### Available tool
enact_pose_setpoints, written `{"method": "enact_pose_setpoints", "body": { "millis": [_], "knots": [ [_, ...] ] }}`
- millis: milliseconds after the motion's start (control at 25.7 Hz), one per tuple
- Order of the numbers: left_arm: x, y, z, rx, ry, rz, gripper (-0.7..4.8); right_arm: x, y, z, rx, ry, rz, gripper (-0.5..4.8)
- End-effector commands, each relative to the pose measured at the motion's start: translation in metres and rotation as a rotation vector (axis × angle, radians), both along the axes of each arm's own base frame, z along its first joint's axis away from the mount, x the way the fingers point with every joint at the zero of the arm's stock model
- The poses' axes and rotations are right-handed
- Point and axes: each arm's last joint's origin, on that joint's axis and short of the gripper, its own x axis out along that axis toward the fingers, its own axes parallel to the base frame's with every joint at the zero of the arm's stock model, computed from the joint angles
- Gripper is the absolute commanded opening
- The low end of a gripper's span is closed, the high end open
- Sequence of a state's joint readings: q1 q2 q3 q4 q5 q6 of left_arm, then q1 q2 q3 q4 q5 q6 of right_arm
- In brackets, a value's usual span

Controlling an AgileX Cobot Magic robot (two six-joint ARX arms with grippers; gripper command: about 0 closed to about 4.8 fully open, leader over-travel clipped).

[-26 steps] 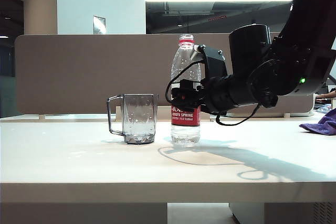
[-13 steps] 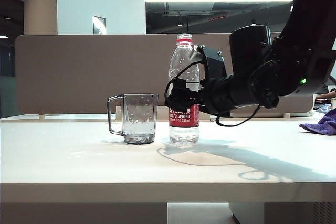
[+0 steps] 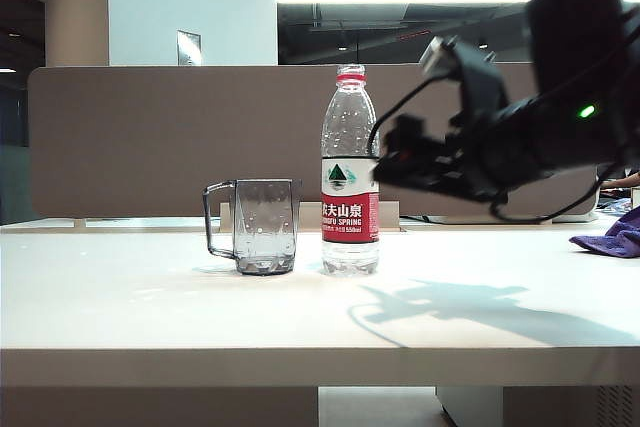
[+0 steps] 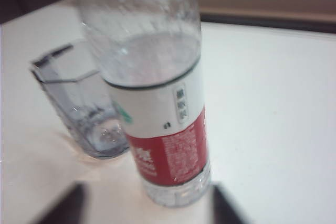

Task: Pick up the mineral water bottle on the table and pour a little water into the mug.

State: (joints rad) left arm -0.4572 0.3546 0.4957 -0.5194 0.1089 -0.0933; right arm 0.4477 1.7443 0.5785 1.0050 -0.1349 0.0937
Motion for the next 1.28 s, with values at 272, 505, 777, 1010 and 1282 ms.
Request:
{"method": "enact_pose_setpoints", "body": {
  "millis": [272, 505, 777, 1010, 1282],
  "knots": [
    [0.000, 0.000, 0.002, 0.000, -0.014, -0.004, -0.05, -0.068, -0.032, 0.012, -0.006, 0.020, -0.008, -0.06],
    [0.000, 0.000, 0.002, 0.001, -0.014, -0.003, -0.05, -0.097, -0.047, 0.006, -0.008, 0.033, -0.010, -0.06],
    [-0.005, 0.009, 0.003, -0.028, -0.057, 0.053, -0.05, -0.119, -0.057, -0.008, -0.028, 0.081, -0.010, -0.06],
    [-0.007, 0.027, -0.006, -0.033, -0.097, 0.249, -0.05, -0.121, -0.058, -0.011, -0.041, 0.105, -0.010, -0.06],
    [-0.003, 0.033, -0.061, -0.002, 0.002, 0.331, -0.05, -0.127, -0.061, -0.021, -0.061, 0.154, 0.005, -0.06]
  ]
}}
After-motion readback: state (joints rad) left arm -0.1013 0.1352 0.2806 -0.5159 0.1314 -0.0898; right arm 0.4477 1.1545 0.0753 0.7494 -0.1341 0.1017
